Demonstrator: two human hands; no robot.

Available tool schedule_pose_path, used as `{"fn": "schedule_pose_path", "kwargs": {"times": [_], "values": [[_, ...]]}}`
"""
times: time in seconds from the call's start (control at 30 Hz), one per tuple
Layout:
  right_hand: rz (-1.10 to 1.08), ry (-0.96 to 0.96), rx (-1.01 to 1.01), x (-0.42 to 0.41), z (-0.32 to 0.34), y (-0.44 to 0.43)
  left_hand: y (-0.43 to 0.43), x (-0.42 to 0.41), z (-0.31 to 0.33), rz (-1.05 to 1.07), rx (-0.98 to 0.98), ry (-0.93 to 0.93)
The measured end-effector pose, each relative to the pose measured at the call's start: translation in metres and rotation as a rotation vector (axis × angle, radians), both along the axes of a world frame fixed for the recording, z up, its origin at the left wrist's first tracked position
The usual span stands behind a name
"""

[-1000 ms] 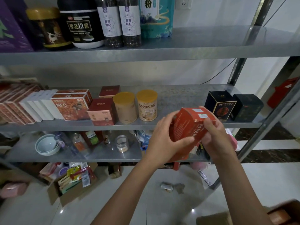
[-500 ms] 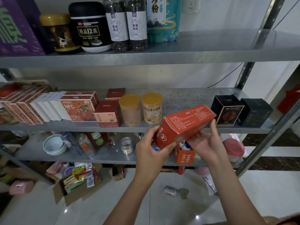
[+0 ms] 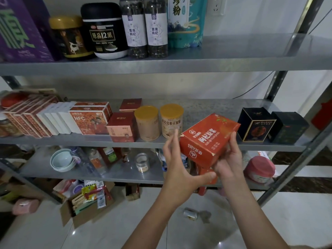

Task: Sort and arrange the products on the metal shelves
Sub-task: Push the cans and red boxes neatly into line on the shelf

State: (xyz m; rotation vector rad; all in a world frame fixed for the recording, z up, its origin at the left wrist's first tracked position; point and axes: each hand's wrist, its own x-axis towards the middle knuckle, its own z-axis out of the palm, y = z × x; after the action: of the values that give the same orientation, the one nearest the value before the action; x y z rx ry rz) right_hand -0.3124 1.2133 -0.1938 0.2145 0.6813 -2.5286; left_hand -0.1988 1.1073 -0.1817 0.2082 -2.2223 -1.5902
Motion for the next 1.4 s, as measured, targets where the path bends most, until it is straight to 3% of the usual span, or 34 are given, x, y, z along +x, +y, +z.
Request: {"fn": "schedule_pose_path", "kwargs": {"times": [0.1,0.17,0.23,0.37,0.43,0.57,0.77,0.97,1.1,1.23,1.4], "values": [[-0.039,0.000,0.031,0.001,-0.005,-0.007,0.009,-0.004,-0.002,0.119,0.045,0.031],[-0.038,-0.021,0.011,0.000,-0.007,-0.010,0.011,-0.006,-0.001,0.201,-0.032,0.078],[0.008,-0.035,0.019,0.000,-0.005,-0.011,0.007,-0.005,0.001,0.256,-0.148,0.128],[0.183,0.037,0.246,-0.005,0.005,-0.012,-0.008,-0.005,-0.006,0.276,-0.540,0.268],[0.200,0.024,0.291,-0.006,0.006,-0.015,-0.015,-0.005,-0.010,0.252,-0.644,0.313],[0.158,0.022,0.209,-0.001,0.001,-0.022,-0.020,-0.009,-0.015,0.180,-0.689,0.321],[0.138,0.000,0.095,0.000,-0.007,-0.025,-0.022,-0.016,-0.023,0.258,-0.833,0.451],[0.133,0.006,0.017,0.003,-0.013,-0.026,-0.023,-0.014,-0.026,0.219,-0.848,0.498],[0.095,-0.001,0.007,0.002,-0.014,-0.024,-0.022,-0.013,-0.021,0.097,-0.657,0.328],[0.055,-0.018,0.004,-0.001,-0.018,-0.017,-0.018,-0.012,-0.014,-0.247,0.135,0.024],[0.125,0.181,0.105,-0.006,-0.021,-0.001,-0.029,-0.033,-0.023,-0.039,0.458,-0.010]]}}
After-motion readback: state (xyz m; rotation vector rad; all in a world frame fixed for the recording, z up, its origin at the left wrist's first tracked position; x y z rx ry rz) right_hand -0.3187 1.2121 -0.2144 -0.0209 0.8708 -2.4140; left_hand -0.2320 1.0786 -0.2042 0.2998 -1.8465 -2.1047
